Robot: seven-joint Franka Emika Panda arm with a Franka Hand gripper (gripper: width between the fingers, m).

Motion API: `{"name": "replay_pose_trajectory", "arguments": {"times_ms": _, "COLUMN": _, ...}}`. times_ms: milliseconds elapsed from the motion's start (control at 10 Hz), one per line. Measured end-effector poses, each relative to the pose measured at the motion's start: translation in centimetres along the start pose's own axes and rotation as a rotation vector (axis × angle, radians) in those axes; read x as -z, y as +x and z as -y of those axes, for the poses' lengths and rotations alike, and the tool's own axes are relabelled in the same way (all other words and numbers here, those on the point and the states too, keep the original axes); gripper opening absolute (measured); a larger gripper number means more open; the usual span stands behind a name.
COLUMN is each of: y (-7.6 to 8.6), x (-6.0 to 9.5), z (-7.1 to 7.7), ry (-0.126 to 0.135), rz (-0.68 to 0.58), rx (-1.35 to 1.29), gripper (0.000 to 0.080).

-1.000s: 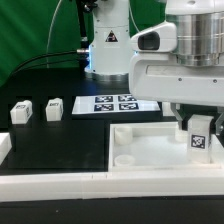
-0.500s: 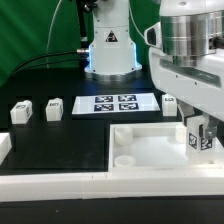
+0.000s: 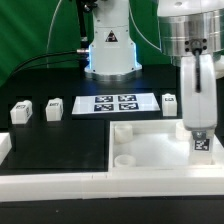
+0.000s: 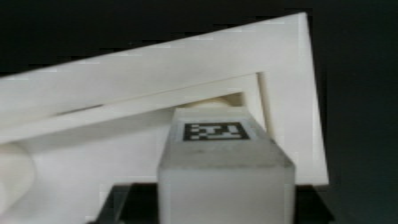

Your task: Assemble one leg

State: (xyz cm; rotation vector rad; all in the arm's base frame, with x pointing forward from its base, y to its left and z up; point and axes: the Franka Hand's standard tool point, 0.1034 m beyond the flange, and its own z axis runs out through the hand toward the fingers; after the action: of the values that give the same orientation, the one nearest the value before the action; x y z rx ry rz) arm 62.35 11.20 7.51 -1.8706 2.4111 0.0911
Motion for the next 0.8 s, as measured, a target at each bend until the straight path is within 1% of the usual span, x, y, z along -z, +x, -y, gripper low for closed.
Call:
{"name": "replay_pose_trajectory", "arguments": {"times_ms": 300, "y": -0.05, "x": -0.04, "z": -0.03, "ry": 0.001, "rz": -0.002, "rx": 0.016, "gripper": 0.0294}}
{"name": "replay_pose_trajectory", "arguments": {"times_ms": 400, "y": -0.08, "x": -0.05, "z": -0.05, "ry": 0.001, "rz": -0.002, "rx": 0.032, "gripper": 0.0459}}
{"name": "replay_pose_trajectory", "arguments": {"times_ms": 500, "y": -0.08, "x": -0.06, "z": -0.05, "ry": 0.001, "rz": -0.002, "rx": 0.087, "gripper": 0.0579}}
{"name": "replay_pose_trajectory", "arguments": {"times_ms": 600, "y": -0.12, "x": -0.07, "z": -0.07, "ry": 0.001, "rz": -0.001, "rx": 0.104, "gripper": 0.0579}}
{"name": "replay_pose_trajectory", "arguments": {"times_ms": 700, "y": -0.1, "x": -0.1, "z": -0.09, "ry": 0.0, "rz": -0.002, "rx": 0.221, "gripper": 0.0635}}
{"name": "replay_pose_trajectory", "arguments": {"times_ms": 800, "y": -0.06, "x": -0.25, "z": -0.17, "ry": -0.004, "rz": -0.003, "rx": 0.318, "gripper": 0.0645}}
